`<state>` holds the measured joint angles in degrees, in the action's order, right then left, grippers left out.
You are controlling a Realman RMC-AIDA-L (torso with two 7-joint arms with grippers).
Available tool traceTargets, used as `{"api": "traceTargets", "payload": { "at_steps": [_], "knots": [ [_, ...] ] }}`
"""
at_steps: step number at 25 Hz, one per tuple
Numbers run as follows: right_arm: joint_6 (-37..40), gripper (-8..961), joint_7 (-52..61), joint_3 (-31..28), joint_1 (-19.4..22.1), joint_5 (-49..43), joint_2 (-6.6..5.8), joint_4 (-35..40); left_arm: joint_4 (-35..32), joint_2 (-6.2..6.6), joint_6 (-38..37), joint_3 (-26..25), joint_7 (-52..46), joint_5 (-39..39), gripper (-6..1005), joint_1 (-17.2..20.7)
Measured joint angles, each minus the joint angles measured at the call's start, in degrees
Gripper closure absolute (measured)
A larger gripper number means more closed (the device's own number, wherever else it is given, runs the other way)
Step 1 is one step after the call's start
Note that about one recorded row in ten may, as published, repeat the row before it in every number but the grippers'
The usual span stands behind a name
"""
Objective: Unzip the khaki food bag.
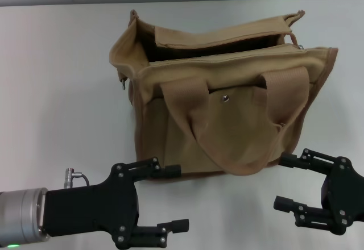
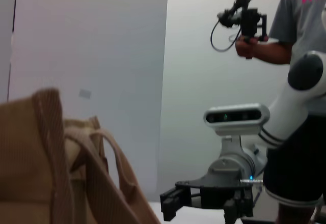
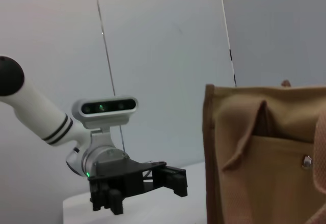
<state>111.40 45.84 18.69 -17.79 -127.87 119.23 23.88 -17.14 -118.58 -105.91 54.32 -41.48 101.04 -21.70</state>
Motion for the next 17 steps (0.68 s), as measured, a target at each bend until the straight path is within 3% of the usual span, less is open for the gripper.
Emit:
{"api": "traceTargets", "payload": {
  "at_steps": [17],
  "knots": [
    [-1.4, 201, 0.5, -0.6, -0.5, 0.2, 0.04, 0.1, -0.7, 0.03, 0.5, -0.8, 0.8, -0.3, 204, 0.5]
  ]
}}
